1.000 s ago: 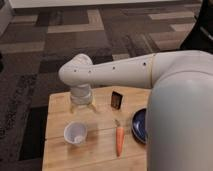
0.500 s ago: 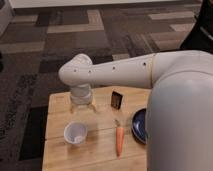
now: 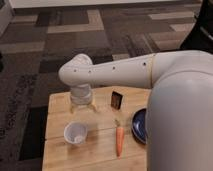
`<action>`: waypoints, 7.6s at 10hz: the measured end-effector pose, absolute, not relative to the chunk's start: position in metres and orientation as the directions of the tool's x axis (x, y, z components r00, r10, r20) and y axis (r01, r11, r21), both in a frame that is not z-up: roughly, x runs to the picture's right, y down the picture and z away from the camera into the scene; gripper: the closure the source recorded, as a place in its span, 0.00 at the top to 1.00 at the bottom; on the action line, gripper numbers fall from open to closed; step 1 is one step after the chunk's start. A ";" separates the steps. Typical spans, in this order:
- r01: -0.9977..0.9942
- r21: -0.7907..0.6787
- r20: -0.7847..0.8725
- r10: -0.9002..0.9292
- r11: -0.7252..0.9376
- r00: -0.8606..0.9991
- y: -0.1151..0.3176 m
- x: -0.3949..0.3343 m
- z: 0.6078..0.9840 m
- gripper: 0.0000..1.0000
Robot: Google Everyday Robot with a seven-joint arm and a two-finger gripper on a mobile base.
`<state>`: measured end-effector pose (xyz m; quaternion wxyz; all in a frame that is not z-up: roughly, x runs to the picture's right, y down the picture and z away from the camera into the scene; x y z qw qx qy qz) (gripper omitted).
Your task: Place the eraser in the ceramic cup
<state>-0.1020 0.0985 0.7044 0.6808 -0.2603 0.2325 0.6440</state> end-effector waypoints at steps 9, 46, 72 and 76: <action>-0.998 -0.056 -0.649 0.758 0.032 0.060 0.096 -0.101 0.704 0.65; -0.914 0.210 -0.596 0.696 -0.347 -0.401 0.031 0.068 0.768 0.40; -0.972 -0.126 -0.472 0.849 0.201 0.237 0.004 -0.093 0.611 0.00; -0.897 -0.292 -0.438 0.788 0.330 0.433 0.039 -0.144 0.559 0.00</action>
